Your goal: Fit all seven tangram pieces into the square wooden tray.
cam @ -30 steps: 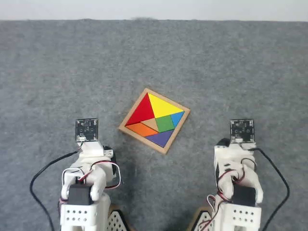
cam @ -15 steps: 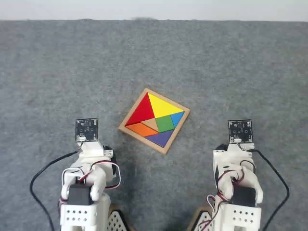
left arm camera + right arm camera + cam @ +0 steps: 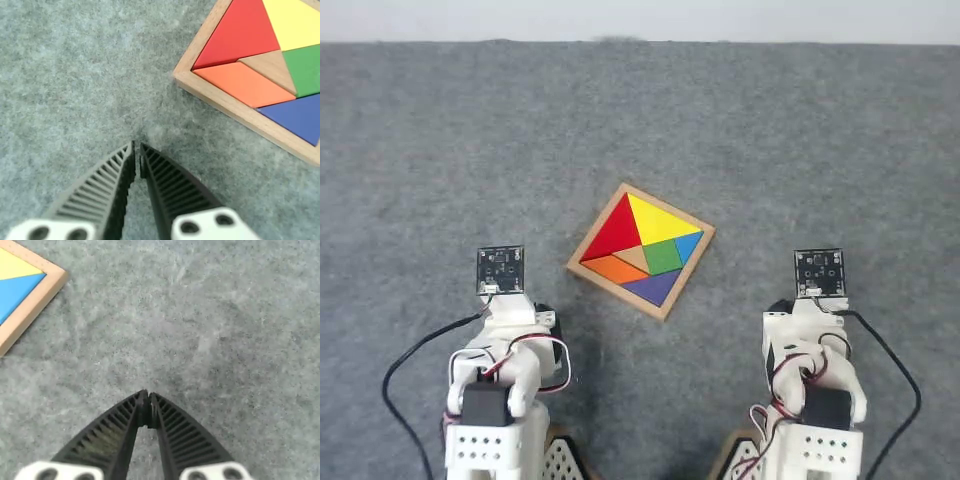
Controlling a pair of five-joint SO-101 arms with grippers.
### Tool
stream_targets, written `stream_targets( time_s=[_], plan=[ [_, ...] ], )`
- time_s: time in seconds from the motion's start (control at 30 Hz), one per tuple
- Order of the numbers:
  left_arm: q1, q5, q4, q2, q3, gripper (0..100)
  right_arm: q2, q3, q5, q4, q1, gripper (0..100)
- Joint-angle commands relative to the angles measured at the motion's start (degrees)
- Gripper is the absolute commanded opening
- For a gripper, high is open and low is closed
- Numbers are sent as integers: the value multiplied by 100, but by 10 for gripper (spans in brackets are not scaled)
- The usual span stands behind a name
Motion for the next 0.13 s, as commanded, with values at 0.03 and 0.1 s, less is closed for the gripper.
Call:
stream_targets(
  time_s=[0.03, 0.1],
  plan=[
    [-35, -88, 26, -114, -75, 14, -119, 62, -35, 22, 48, 9],
    [-35, -88, 26, -114, -75, 14, -119, 62, -35, 22, 48, 9]
  ],
)
